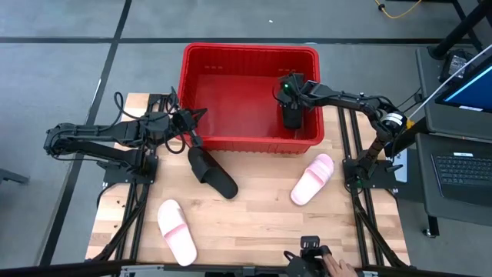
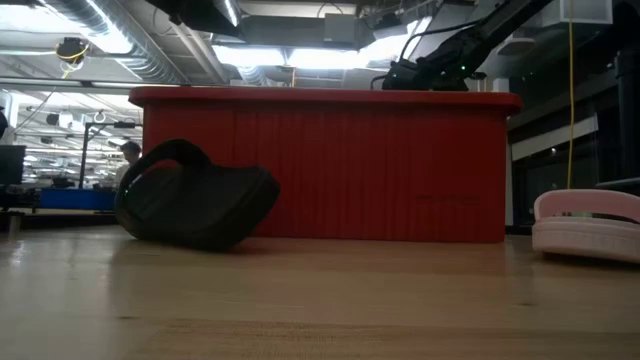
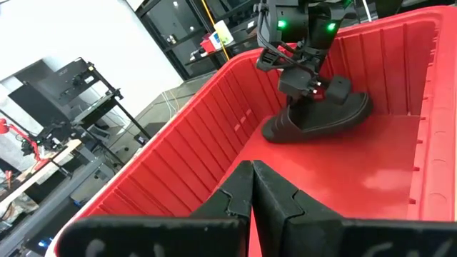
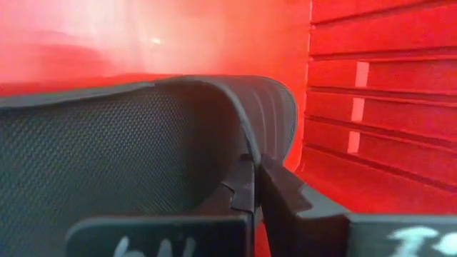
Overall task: Pick and place slides into bin
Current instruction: Put the right black slide into the red bin
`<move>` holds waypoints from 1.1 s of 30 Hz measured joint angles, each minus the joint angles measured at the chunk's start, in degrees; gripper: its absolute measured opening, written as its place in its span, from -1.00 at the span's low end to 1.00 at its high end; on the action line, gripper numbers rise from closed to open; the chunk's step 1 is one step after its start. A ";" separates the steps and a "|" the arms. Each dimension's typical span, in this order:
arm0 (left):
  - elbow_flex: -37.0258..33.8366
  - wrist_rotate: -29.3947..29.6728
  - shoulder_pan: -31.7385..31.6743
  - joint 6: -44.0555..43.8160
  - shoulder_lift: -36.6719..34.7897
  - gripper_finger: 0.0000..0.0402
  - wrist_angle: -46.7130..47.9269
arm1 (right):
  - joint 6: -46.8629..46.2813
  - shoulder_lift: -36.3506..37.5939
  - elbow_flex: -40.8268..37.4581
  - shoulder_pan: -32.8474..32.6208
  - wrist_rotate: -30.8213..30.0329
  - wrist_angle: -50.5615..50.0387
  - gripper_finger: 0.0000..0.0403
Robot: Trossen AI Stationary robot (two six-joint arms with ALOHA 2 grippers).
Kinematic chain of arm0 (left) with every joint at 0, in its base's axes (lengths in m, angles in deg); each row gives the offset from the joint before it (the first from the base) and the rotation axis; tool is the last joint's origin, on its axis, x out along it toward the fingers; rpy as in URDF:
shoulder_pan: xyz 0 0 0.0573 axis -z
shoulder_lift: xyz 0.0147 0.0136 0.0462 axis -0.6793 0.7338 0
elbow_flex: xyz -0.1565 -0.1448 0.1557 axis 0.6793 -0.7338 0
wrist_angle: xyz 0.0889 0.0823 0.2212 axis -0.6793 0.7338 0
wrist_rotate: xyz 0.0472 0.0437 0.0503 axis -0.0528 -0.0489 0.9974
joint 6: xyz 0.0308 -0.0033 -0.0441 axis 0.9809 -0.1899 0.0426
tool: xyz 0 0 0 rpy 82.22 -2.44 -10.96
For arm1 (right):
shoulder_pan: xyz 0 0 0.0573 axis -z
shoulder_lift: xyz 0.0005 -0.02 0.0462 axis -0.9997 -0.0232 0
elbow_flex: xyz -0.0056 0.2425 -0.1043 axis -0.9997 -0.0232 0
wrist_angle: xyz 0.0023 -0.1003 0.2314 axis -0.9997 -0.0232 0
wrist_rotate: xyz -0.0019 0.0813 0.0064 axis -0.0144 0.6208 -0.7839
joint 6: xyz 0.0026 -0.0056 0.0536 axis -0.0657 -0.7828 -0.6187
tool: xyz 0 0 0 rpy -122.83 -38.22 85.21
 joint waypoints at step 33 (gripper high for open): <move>0.00 0.00 -0.01 -0.01 0.01 -0.98 0.00 | -1.90 0.00 0.02 -0.01 0.68 -4.36 -0.90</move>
